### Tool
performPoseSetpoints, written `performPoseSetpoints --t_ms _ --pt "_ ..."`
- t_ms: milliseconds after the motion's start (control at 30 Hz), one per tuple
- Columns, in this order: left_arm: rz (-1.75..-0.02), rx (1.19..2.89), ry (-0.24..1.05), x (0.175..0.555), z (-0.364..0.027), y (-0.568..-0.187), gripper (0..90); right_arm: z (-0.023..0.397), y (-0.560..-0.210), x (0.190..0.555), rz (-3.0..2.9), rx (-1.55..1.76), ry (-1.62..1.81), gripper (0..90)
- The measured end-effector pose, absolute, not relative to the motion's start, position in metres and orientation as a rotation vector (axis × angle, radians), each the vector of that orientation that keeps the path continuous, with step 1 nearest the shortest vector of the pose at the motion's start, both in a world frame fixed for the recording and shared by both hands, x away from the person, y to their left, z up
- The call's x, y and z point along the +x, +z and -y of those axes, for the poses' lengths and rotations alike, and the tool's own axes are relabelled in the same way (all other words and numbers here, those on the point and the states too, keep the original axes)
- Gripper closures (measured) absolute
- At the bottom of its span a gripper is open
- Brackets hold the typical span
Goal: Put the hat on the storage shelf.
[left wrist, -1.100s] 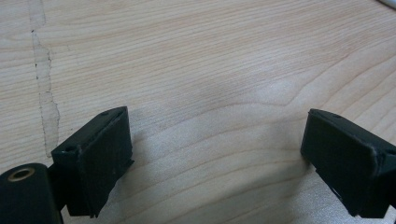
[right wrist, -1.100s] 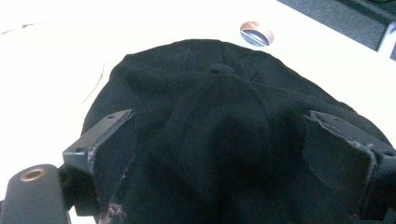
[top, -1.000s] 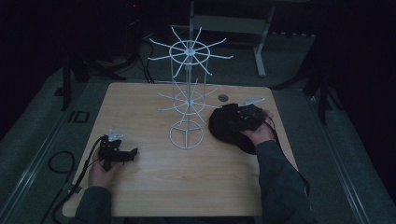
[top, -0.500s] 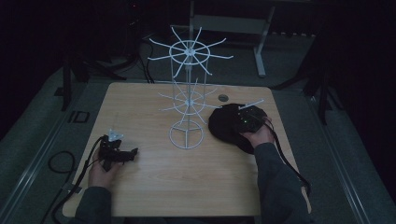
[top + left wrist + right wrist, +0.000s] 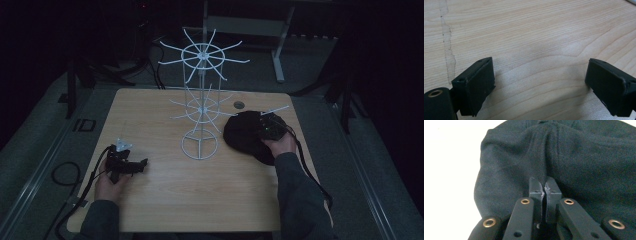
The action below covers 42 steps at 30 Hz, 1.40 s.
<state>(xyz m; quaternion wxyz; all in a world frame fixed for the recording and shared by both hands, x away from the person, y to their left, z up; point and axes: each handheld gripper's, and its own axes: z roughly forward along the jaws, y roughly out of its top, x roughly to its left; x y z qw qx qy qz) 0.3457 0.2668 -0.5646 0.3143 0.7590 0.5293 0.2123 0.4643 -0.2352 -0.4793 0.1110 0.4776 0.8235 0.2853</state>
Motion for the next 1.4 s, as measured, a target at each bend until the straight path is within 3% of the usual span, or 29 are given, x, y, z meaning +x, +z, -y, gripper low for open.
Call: performPoseSetpoints --t_ms 667,1400 --pt "-1.395 2.001 0.559 0.346 -0.267 -0.565 9.6 0.264 -0.44 0.449 -2.208 1.449 1.182 87.3" --pt "-1.395 2.0 0.56 0.346 -0.267 -0.565 9.6 0.291 -0.42 0.442 -2.069 1.503 1.384 87.3"
